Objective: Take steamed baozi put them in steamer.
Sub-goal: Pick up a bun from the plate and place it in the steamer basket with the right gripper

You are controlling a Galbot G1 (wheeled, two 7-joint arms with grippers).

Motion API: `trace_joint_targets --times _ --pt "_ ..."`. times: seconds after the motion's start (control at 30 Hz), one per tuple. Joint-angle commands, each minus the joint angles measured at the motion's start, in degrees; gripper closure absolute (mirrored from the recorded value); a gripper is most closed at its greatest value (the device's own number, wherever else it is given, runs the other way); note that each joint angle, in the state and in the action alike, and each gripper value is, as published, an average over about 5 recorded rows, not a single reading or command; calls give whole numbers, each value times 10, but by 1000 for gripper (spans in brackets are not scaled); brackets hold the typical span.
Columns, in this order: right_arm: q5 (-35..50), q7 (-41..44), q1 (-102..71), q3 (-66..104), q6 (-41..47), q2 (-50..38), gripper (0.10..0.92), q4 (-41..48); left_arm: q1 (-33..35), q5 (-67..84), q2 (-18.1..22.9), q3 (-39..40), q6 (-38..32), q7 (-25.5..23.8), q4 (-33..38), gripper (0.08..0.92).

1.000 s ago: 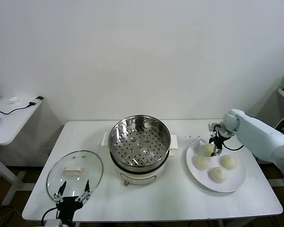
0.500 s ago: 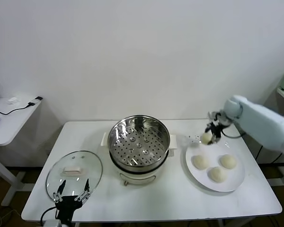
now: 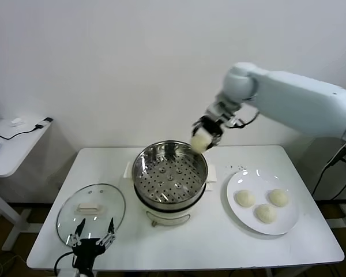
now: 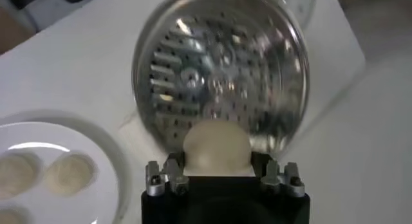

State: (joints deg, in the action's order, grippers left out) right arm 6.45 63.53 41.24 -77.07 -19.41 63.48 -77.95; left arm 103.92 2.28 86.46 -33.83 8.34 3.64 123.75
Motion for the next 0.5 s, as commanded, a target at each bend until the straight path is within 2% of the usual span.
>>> trace_joint_targets --times 0.03,0.1,0.2,0.5 --pt "-126 -34 -15 -34 -154 78 355 7 2 -6 2 7 0 0 1 177" --pt "-172 -39 -48 -16 -182 92 355 78 3 -9 3 10 0 0 3 177" --pt "-198 -49 -86 8 -202 108 355 159 3 -12 5 13 0 0 2 177" --pt "-211 -80 -155 57 -217 154 355 306 0 -12 3 12 -2 0 -5 177"
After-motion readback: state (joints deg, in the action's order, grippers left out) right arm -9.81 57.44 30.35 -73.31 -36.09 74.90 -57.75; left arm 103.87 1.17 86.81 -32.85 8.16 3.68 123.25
